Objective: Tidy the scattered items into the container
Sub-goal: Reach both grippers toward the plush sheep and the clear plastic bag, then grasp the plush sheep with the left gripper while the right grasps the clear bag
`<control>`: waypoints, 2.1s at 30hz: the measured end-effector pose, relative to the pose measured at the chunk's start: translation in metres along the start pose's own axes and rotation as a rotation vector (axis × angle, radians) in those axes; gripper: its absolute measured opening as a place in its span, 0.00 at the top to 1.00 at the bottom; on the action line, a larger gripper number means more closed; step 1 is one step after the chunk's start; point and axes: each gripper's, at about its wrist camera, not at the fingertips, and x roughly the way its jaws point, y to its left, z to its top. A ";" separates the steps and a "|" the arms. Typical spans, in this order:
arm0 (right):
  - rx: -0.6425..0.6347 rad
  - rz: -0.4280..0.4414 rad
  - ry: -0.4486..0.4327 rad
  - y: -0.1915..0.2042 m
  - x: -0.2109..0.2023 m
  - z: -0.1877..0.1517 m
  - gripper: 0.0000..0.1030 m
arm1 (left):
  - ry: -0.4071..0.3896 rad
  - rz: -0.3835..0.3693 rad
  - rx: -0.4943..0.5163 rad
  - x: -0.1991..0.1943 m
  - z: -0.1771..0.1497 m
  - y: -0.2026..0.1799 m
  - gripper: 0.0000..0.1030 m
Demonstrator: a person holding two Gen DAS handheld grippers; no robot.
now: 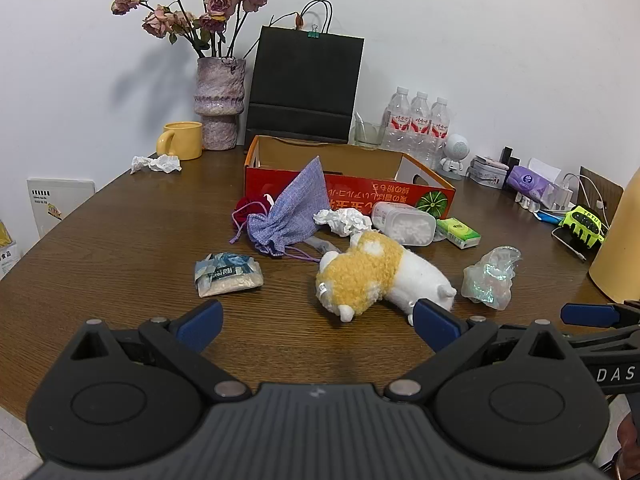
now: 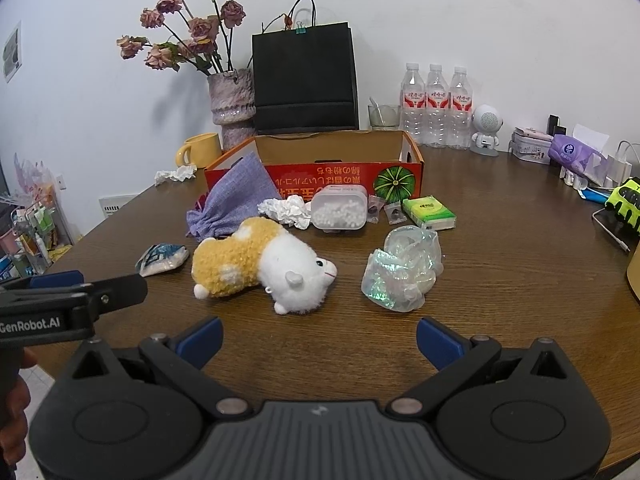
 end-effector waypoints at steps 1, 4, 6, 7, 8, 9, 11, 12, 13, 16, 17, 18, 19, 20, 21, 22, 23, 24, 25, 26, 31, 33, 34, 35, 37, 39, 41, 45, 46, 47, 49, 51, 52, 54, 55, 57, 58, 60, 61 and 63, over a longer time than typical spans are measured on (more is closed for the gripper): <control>0.000 0.000 0.000 0.000 0.000 0.001 0.00 | 0.000 0.000 0.000 0.000 0.000 0.000 0.00; 0.001 0.000 0.001 0.000 0.000 0.001 0.00 | 0.002 0.000 -0.002 0.000 0.000 0.000 0.00; 0.001 0.004 0.003 0.000 0.000 0.000 0.00 | 0.002 0.000 -0.002 0.000 0.000 0.000 0.00; 0.000 0.004 0.004 0.000 0.000 -0.001 0.00 | 0.002 0.000 -0.001 0.000 0.000 0.000 0.00; 0.000 0.005 0.005 0.001 0.001 -0.001 0.00 | 0.002 0.000 -0.001 0.000 0.000 0.000 0.00; 0.000 0.005 0.006 0.001 0.001 -0.001 0.00 | 0.003 0.000 0.000 -0.001 -0.002 -0.001 0.00; 0.001 0.004 0.006 0.000 0.001 -0.001 0.00 | 0.004 -0.002 0.002 0.000 -0.003 -0.002 0.00; 0.003 0.004 0.008 -0.001 0.002 -0.001 0.00 | 0.006 -0.003 0.001 0.001 -0.003 -0.003 0.00; 0.005 0.002 0.010 -0.002 0.002 -0.001 0.00 | 0.009 -0.004 0.002 0.003 -0.003 -0.003 0.00; 0.009 -0.003 0.015 -0.006 0.005 0.002 0.00 | 0.022 -0.006 0.007 0.012 0.001 -0.005 0.00; 0.011 -0.006 0.014 -0.008 0.006 0.003 0.00 | 0.026 -0.009 0.011 0.016 0.002 -0.006 0.00; 0.015 -0.009 0.012 -0.010 0.007 0.004 0.00 | 0.034 -0.012 0.017 0.020 0.004 -0.007 0.00; 0.020 -0.013 0.012 -0.013 0.008 0.006 0.00 | 0.040 -0.013 0.021 0.022 0.005 -0.008 0.00; 0.029 -0.018 0.013 -0.017 0.011 0.007 0.00 | 0.033 -0.018 0.026 0.026 0.007 -0.008 0.00; 0.039 -0.024 0.017 -0.021 0.014 0.009 0.00 | 0.038 -0.025 0.033 0.032 0.011 -0.009 0.00; 0.052 -0.031 0.025 -0.026 0.018 0.010 0.00 | 0.038 -0.034 0.035 0.036 0.014 -0.009 0.00; 0.065 -0.037 0.032 -0.032 0.023 0.012 0.00 | 0.045 -0.042 0.044 0.041 0.016 -0.010 0.00; 0.075 -0.043 0.039 -0.037 0.028 0.013 0.00 | 0.051 -0.060 0.058 0.050 0.021 -0.012 0.00; 0.083 -0.049 0.046 -0.040 0.032 0.014 0.00 | 0.036 -0.084 0.053 0.055 0.025 -0.015 0.00; 0.089 -0.055 0.053 -0.044 0.037 0.016 0.00 | 0.029 -0.100 0.048 0.060 0.028 -0.016 0.00; 0.135 -0.079 0.066 -0.065 0.062 0.025 0.00 | 0.138 -0.093 0.161 0.100 0.035 -0.026 0.00; 0.148 -0.084 0.076 -0.072 0.072 0.029 0.04 | 0.180 -0.078 0.218 0.115 0.033 -0.027 0.00; 0.152 -0.083 0.082 -0.075 0.077 0.030 0.06 | 0.204 -0.076 0.236 0.122 0.032 -0.027 0.00; 0.155 -0.083 0.088 -0.076 0.082 0.032 0.08 | 0.211 -0.075 0.248 0.127 0.031 -0.027 0.00; 0.157 -0.085 0.097 -0.079 0.091 0.033 0.10 | 0.234 -0.073 0.264 0.139 0.030 -0.025 0.00; 0.158 -0.089 0.105 -0.082 0.100 0.034 0.13 | 0.245 -0.087 0.252 0.148 0.030 -0.024 0.00; 0.154 -0.093 0.112 -0.083 0.109 0.035 0.23 | 0.265 -0.100 0.238 0.155 0.030 -0.022 0.06; 0.132 -0.081 0.125 -0.083 0.119 0.035 0.52 | 0.258 -0.131 0.224 0.161 0.028 -0.022 0.31; 0.119 -0.076 0.117 -0.082 0.119 0.035 0.56 | 0.247 -0.131 0.239 0.161 0.028 -0.023 0.46; 0.118 -0.060 0.114 -0.083 0.119 0.035 0.58 | 0.237 -0.130 0.245 0.161 0.029 -0.024 0.48; 0.124 -0.042 0.099 -0.083 0.117 0.034 0.60 | 0.221 -0.140 0.225 0.158 0.030 -0.023 0.49; 0.110 -0.042 0.077 -0.081 0.113 0.034 0.61 | 0.202 -0.140 0.222 0.154 0.030 -0.023 0.49; 0.110 -0.039 0.066 -0.081 0.112 0.034 0.61 | 0.194 -0.139 0.217 0.153 0.031 -0.023 0.50; 0.111 -0.037 0.059 -0.081 0.109 0.034 0.61 | 0.175 -0.144 0.207 0.150 0.032 -0.022 0.51; 0.112 -0.037 0.056 -0.081 0.108 0.035 0.61 | 0.164 -0.143 0.203 0.148 0.032 -0.021 0.51; 0.113 -0.034 0.050 -0.081 0.106 0.035 0.61 | 0.131 -0.146 0.202 0.143 0.034 -0.021 0.52; 0.112 -0.032 0.046 -0.080 0.106 0.035 0.61 | 0.118 -0.148 0.201 0.141 0.034 -0.021 0.53; 0.112 -0.026 0.040 -0.080 0.105 0.037 0.61 | 0.092 -0.154 0.205 0.137 0.037 -0.021 0.54; 0.111 -0.024 0.039 -0.079 0.105 0.037 0.61 | 0.081 -0.157 0.205 0.136 0.037 -0.021 0.54; 0.107 -0.018 0.037 -0.078 0.105 0.038 0.61 | 0.068 -0.164 0.202 0.134 0.037 -0.021 0.55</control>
